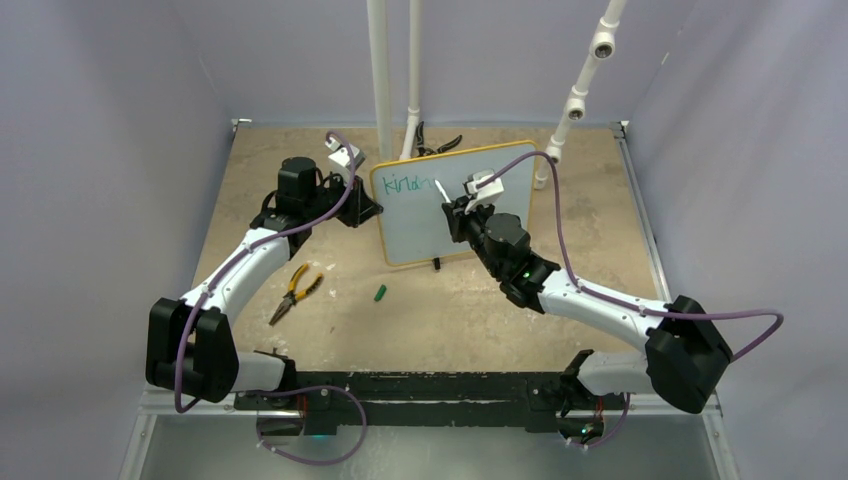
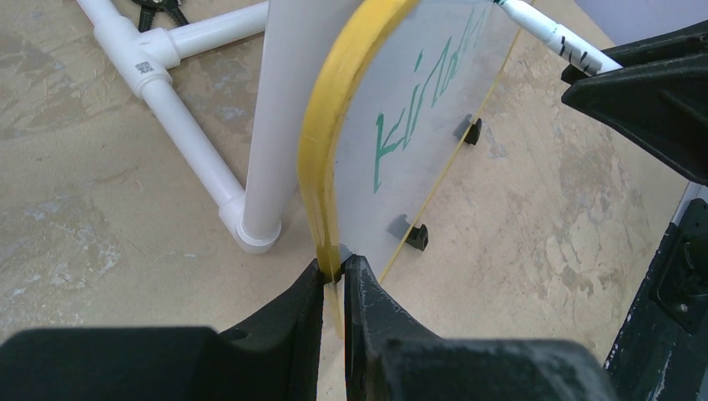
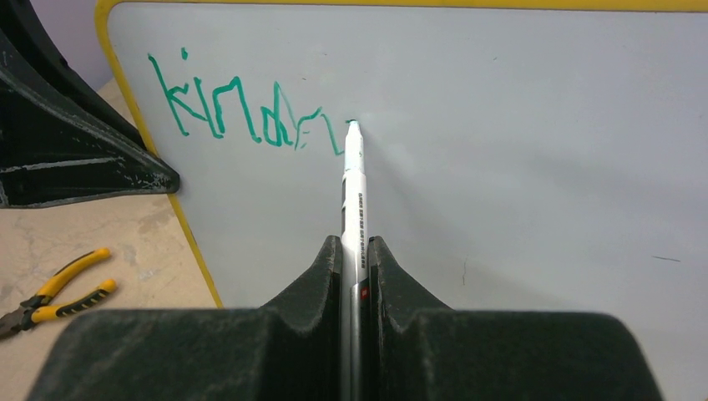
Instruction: Write a sentence on the whiteboard
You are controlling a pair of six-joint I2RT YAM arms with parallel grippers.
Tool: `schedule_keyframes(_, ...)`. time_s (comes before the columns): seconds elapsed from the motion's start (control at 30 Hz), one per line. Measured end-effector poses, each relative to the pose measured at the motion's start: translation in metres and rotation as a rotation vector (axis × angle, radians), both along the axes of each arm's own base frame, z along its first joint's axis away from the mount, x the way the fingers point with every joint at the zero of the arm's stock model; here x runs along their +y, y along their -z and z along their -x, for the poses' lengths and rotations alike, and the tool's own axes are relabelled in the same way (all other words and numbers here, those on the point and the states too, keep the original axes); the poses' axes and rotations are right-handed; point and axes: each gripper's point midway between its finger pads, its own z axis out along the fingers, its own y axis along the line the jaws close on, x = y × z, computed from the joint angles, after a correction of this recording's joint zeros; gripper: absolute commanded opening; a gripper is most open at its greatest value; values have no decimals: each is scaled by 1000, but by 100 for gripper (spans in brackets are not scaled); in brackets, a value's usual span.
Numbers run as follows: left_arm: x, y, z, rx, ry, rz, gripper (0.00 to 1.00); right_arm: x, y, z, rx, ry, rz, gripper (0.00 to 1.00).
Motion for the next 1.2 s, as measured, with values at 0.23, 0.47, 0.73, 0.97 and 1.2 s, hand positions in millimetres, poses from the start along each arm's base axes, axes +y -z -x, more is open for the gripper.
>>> schedule_keyframes(0.23, 0, 0, 0, 0, 0, 0, 0, -5, 1, -2, 10, 34, -12, 0)
schedule_keyframes(0.47, 0, 0, 0, 1, 0, 0, 0, -6, 0, -3, 9, 45, -14, 0)
schedule_keyframes(0.73, 0, 0, 0, 1, 0, 0, 0, -6, -6, -5, -3, 49, -20, 0)
schedule_keyframes(0.97, 0, 0, 0, 1, 0, 0, 0, -6, -17, -9, -23, 55, -34, 0)
schedule_keyframes(1.2, 0, 1, 1, 8, 1, -1, 0, -3, -15, -11, -28, 50, -30, 0)
